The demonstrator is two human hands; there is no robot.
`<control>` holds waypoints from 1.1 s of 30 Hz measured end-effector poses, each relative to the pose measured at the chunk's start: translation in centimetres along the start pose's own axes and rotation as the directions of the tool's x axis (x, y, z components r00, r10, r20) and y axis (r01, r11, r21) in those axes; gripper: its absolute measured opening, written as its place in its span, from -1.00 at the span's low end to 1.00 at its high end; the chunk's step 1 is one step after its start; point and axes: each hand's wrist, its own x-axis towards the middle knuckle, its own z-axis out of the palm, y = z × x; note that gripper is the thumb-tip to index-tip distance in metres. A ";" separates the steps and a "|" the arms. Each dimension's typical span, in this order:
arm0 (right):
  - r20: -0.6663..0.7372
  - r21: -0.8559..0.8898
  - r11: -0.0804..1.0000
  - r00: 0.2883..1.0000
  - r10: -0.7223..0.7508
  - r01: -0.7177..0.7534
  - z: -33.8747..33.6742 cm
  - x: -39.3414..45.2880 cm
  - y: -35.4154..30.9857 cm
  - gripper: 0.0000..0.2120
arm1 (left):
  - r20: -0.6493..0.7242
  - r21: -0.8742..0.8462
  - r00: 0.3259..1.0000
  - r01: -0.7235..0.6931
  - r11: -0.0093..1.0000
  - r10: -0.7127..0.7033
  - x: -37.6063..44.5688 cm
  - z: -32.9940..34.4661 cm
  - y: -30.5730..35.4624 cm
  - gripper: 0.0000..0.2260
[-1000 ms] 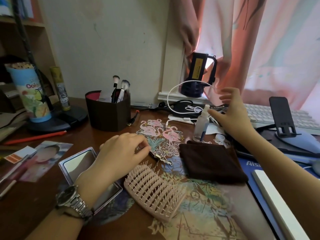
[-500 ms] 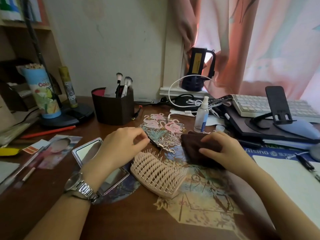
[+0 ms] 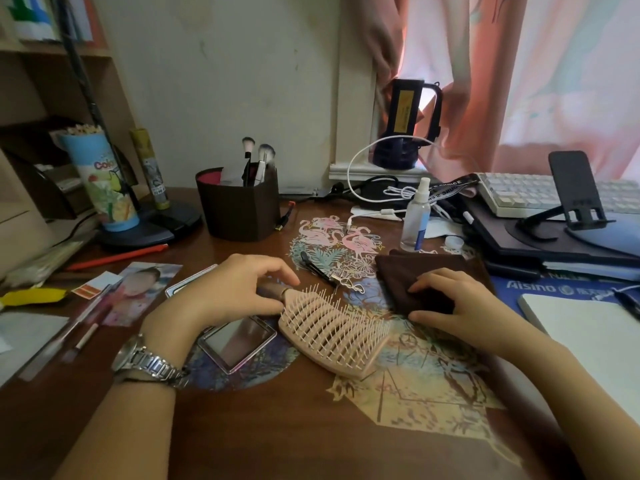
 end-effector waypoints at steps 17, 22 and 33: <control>0.036 0.026 1.000 0.999 -0.007 0.006 -0.5 -0.3 -0.1 -0.65 | 0.001 0.021 0.994 -0.110 0.994 0.110 0.8 1.6 0.8 -0.82; 0.033 0.027 1.000 0.999 -0.012 0.011 -0.6 -0.4 0.0 -0.65 | 0.037 0.001 0.986 -0.161 0.987 0.161 0.9 2.4 2.0 -0.81; 0.037 0.017 1.000 0.999 -0.019 0.018 -0.6 -0.2 0.3 -0.65 | 0.015 0.038 0.976 -0.216 0.976 0.216 1.1 2.9 2.1 -0.74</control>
